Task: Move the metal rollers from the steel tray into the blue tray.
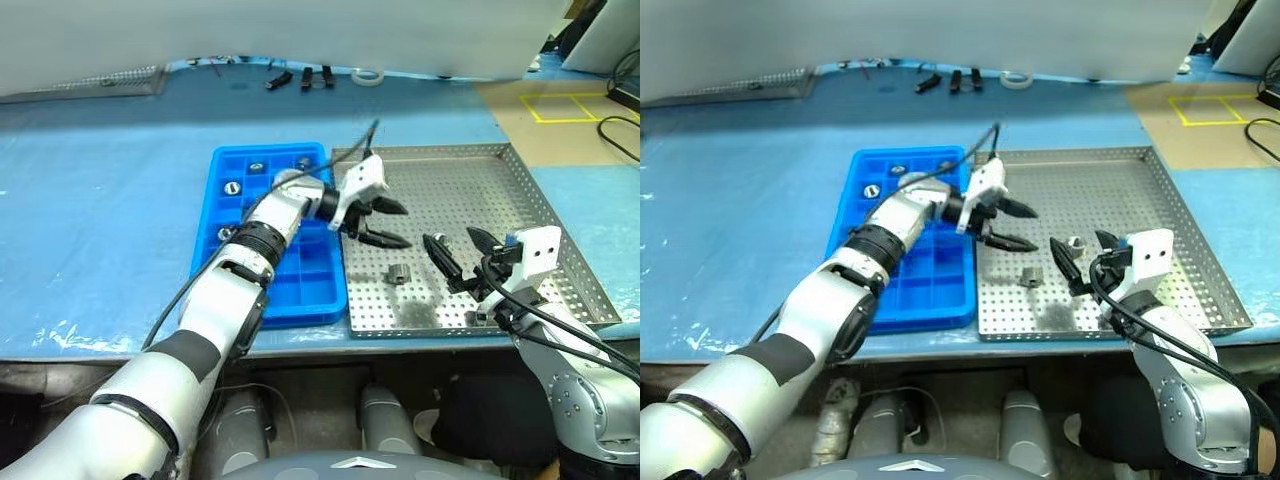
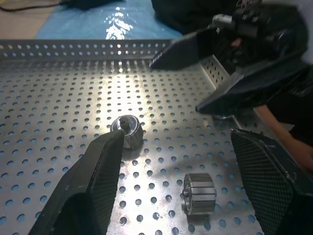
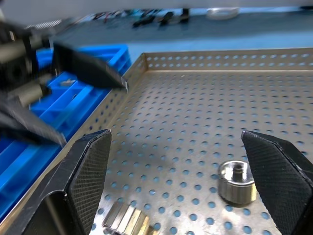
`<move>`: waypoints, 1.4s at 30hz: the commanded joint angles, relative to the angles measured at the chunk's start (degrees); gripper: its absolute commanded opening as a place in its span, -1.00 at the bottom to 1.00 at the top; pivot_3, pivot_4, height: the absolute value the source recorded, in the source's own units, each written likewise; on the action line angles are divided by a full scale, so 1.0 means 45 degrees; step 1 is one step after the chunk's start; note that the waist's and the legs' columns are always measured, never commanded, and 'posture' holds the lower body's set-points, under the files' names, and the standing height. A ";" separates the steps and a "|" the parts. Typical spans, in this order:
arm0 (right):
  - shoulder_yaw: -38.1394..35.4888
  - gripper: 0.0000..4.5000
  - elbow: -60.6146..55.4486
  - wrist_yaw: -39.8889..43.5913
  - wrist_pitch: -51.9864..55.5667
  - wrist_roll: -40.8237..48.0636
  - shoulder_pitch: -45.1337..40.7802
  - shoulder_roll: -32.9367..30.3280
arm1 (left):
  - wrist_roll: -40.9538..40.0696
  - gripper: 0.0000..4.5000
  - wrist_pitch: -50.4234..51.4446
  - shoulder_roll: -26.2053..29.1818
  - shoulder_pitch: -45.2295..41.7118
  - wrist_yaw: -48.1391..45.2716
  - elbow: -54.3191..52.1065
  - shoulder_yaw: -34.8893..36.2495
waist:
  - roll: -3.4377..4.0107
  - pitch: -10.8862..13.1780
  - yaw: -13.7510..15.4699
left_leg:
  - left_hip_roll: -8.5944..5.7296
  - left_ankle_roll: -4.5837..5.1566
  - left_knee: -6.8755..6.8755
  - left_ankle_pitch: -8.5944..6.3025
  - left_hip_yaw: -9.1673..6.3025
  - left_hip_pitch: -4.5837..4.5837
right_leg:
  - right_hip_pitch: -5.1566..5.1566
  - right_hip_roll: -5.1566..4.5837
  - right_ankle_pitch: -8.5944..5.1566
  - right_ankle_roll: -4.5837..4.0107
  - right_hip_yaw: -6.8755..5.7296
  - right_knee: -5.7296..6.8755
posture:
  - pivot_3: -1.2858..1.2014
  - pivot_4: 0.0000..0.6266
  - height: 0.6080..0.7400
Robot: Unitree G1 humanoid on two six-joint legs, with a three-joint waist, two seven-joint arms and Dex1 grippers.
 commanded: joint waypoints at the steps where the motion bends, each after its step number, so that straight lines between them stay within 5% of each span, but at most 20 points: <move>1: -0.0040 1.00 0.0573 0.1197 -0.0137 0.0181 -0.0137 -0.0817 | -0.0960 0.62 0.1732 0.0871 0.0485 -0.0908 -0.2205 0.0240 | 0.0001 0.0000 0.0093 | 0.0002 0.0000 -0.0001 0.0000 0.0001 0.0004 | 0.0000 0.0001 0.0000 0.0000 0.0000 0.0001 | -0.31 -0.52 1.00; 16: 0.1736 1.00 0.3682 0.4513 -0.0806 -0.0849 -0.1133 -0.2604 | -0.4982 0.62 0.9888 0.4522 0.5094 0.0416 -1.0535 0.1385 | 0.0003 0.0004 0.1125 | 0.0019 -0.0015 -0.0009 0.0009 0.0018 0.0024 | 0.0011 0.0009 0.0000 -0.0005 -0.0004 0.0017 | -0.15 -0.52 1.00; 38: 0.3032 1.00 0.5019 0.4755 -0.2029 -0.3022 -0.1129 -0.2552 | -0.5470 0.62 0.9322 0.5573 0.5728 0.1128 -1.1329 0.0266 | 0.0002 0.0003 0.1310 | 0.0014 -0.0094 -0.0022 0.0019 0.0017 0.0078 | 0.0040 0.0037 0.0001 -0.0004 -0.0003 0.0040 | -0.15 -0.52 1.00; 42: 0.2968 0.46 0.5141 0.4759 -0.2208 -0.3173 -0.1207 -0.2484 | -0.5485 0.63 0.9312 0.5745 0.5700 0.1131 -1.1299 0.0222 | 0.0002 0.0003 0.1307 | 0.0014 -0.0095 -0.0020 0.0020 0.0018 0.0080 | 0.0041 0.0037 0.0001 -0.0004 -0.0002 0.0047 | -0.15 -0.52 1.00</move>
